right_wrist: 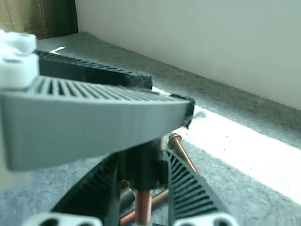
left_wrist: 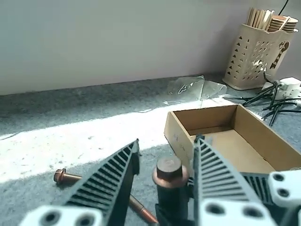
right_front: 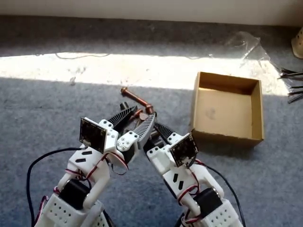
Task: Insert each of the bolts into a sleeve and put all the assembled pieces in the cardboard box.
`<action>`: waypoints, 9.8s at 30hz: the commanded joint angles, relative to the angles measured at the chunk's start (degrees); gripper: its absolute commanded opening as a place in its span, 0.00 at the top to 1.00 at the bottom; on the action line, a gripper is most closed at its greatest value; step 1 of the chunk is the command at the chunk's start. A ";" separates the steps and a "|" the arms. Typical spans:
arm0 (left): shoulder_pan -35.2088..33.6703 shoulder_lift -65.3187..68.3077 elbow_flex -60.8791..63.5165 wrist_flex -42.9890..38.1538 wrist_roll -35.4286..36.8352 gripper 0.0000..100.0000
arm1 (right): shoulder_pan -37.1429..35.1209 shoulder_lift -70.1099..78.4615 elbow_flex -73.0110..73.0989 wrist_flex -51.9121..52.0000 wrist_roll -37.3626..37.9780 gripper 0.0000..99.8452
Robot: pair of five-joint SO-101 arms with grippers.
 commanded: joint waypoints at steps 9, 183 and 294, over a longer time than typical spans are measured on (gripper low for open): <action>-0.75 -0.75 -3.91 0.26 0.53 0.81 | -0.13 -0.84 6.55 -0.31 0.62 1.00; -39.60 -11.12 4.79 17.32 -12.13 0.99 | -7.34 104.84 -89.71 43.30 -34.37 0.86; -30.81 -11.03 12.44 10.11 -12.48 0.99 | 4.79 122.42 -140.00 77.49 -16.35 1.00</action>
